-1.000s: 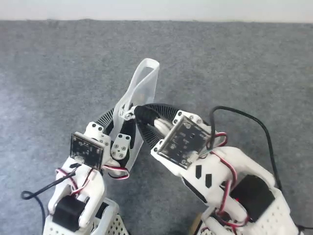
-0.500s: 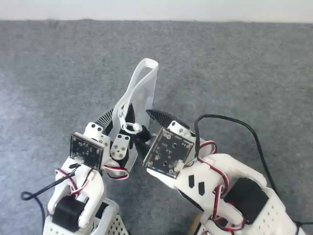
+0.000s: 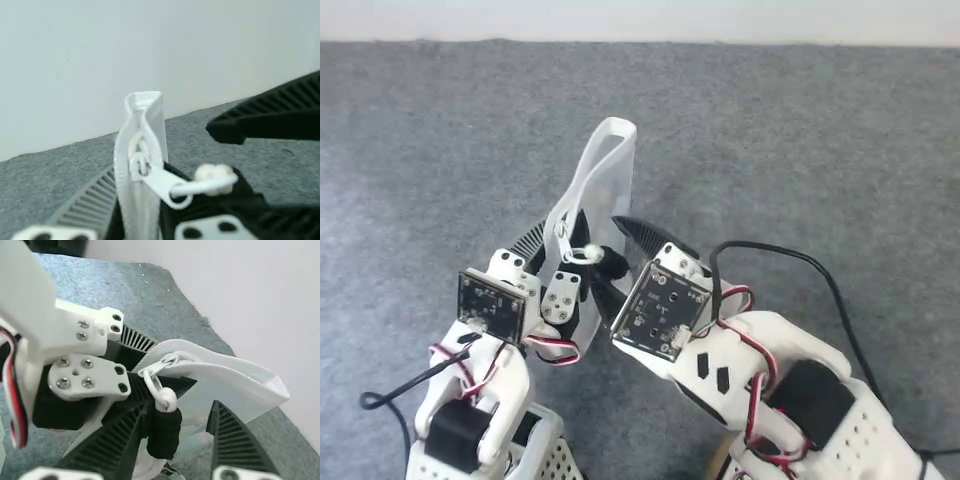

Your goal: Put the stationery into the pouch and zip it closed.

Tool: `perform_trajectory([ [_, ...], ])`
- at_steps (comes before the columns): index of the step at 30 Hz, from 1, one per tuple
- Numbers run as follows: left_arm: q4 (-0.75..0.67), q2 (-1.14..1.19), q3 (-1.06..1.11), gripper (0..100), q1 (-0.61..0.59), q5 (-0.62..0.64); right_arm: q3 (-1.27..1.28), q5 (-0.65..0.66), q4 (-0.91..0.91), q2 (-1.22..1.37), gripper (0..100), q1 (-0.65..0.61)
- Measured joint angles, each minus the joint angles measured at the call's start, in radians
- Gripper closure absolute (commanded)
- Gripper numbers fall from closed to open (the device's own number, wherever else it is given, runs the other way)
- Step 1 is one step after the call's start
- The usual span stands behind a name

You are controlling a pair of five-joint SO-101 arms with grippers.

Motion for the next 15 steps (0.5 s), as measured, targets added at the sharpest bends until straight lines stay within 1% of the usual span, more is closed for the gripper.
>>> perform_trajectory([
  [6,0.0,0.0,0.0,99,0.0,0.0,0.005,0.002,-0.029,0.0,99.5,0.0],
  [10,0.002,0.0,0.0,99,0.0,0.0,0.005,0.049,-0.038,0.0,99.3,0.003],
  [15,0.002,0.0,0.0,99,0.0,0.0,0.0,0.066,-0.041,0.0,99.3,0.034],
])
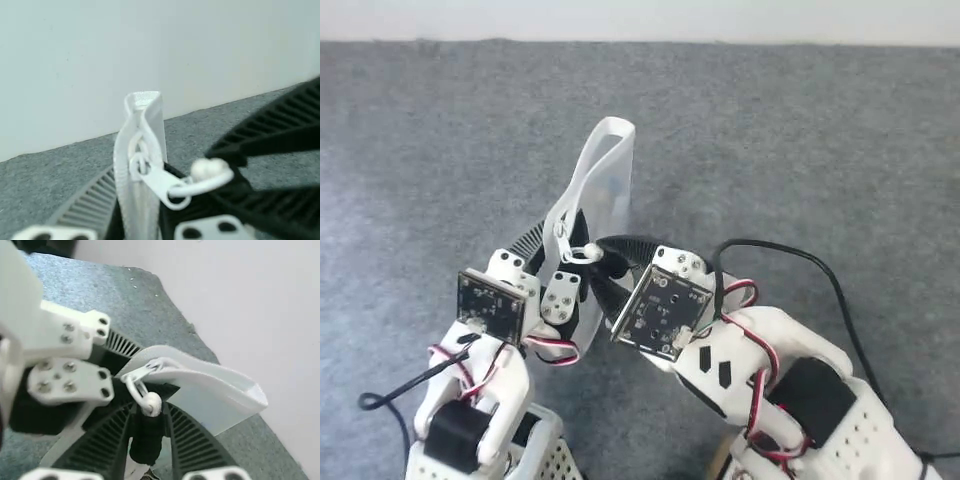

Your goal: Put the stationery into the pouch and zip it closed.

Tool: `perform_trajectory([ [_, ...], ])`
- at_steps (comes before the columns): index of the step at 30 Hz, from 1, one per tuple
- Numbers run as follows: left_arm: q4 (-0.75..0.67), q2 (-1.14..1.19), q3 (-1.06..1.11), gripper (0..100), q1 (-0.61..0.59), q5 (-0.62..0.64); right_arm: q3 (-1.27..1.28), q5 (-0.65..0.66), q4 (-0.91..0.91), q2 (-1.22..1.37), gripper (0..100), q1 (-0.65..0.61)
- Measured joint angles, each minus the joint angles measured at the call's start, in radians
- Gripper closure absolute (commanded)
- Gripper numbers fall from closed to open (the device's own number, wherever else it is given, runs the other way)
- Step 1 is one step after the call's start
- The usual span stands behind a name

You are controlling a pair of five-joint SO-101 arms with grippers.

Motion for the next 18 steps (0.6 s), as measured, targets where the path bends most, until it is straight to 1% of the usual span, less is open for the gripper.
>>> perform_trajectory([
  [6,-0.002,0.0,0.008,99,0.002,-0.012,-0.011,-0.023,-0.097,0.025,99.3,0.057],
  [12,-0.002,0.0,0.011,99,0.006,-0.023,-0.011,-0.068,-0.198,0.026,99.3,0.077],
  [18,-0.009,-0.002,0.017,99,0.008,-0.026,-0.048,-0.133,-0.239,0.055,99.3,0.12],
])
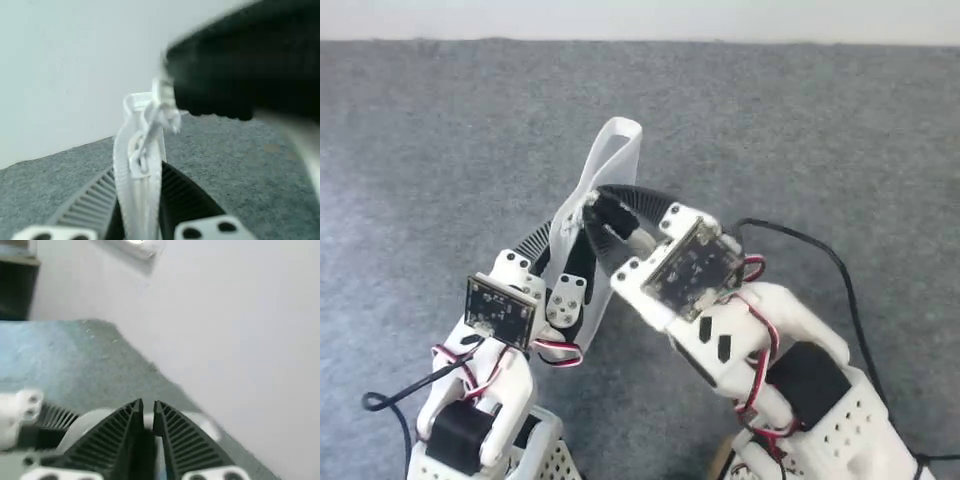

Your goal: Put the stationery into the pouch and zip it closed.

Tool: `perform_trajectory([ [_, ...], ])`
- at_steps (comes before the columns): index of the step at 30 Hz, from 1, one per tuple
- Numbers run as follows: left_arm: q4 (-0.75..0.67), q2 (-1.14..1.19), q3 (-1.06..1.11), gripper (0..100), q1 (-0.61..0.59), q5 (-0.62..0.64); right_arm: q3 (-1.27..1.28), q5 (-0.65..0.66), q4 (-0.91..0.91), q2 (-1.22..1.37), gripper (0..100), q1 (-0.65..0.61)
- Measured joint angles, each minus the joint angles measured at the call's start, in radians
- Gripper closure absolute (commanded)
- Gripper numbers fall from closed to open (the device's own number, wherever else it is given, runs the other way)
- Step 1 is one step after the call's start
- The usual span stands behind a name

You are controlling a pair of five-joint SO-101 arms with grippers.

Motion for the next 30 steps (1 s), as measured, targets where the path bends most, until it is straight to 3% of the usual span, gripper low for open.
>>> perform_trajectory([
  [9,0.0,0.0,0.0,99,0.0,0.0,-0.127,-0.017,-0.031,0.166,99.3,0.11],
  [14,0.0,0.0,0.0,99,0.0,0.0,-0.157,-0.023,0.025,0.19,99.0,0.107],
  [20,0.0,0.0,0.0,99,0.0,0.0,-0.216,-0.026,0.206,0.141,82.0,0.084],
  [30,0.0,0.0,0.0,99,0.0,0.0,-0.233,-0.026,0.486,0.029,80.3,-0.086],
])
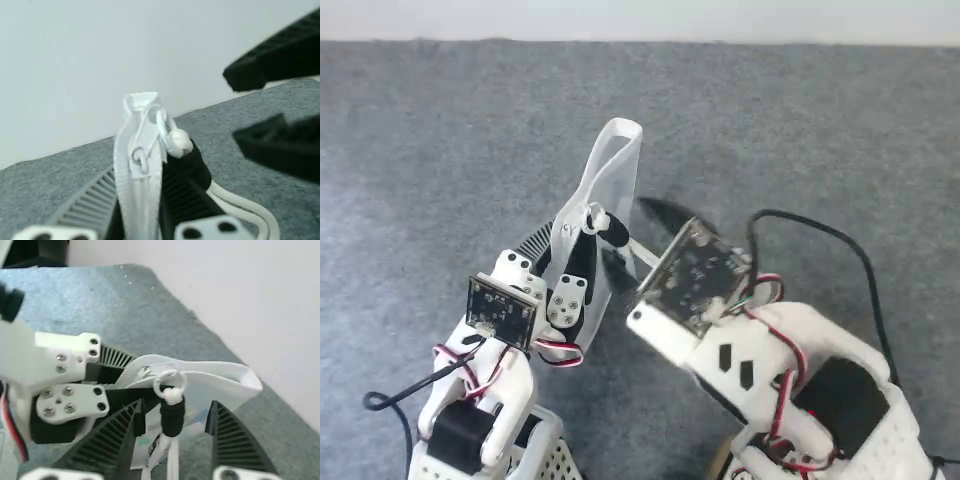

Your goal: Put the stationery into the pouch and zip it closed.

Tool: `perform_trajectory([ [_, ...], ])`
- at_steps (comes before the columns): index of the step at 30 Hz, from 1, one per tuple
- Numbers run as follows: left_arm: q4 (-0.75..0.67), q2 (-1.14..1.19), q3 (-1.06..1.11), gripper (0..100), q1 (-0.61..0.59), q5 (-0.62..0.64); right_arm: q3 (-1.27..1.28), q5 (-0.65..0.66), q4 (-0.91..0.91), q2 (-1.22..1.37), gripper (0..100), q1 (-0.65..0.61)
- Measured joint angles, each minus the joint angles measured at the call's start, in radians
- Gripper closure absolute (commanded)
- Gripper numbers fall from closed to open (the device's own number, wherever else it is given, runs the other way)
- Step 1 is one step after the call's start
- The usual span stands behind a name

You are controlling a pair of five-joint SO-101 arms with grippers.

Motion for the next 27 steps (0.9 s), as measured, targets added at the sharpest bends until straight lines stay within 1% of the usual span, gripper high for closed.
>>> perform_trajectory([
  [4,0.0,0.0,0.0,99,0.0,0.0,0.0,0.0,0.006,0.005,80.3,-0.018],
  [11,0.002,0.0,0.002,99,-0.003,-0.005,0.0,-0.002,-0.029,0.141,80.4,-0.02],
  [16,0.002,0.0,0.002,99,-0.006,-0.002,-0.002,-0.002,-0.086,0.181,80.8,-0.018],
  [19,0.0,0.0,0.002,99,-0.008,-0.002,0.038,0.0,-0.158,0.183,81.0,0.003],
  [21,0.0,0.0,0.0,99,-0.008,-0.002,0.078,0.0,-0.209,0.166,85.0,0.015],
  [24,0.0,0.0,0.0,99,-0.008,-0.002,0.117,0.0,-0.267,0.17,94.6,0.043],
  [27,0.0,0.0,0.0,99,-0.008,-0.002,0.123,-0.002,-0.302,0.187,98.5,0.066],
])
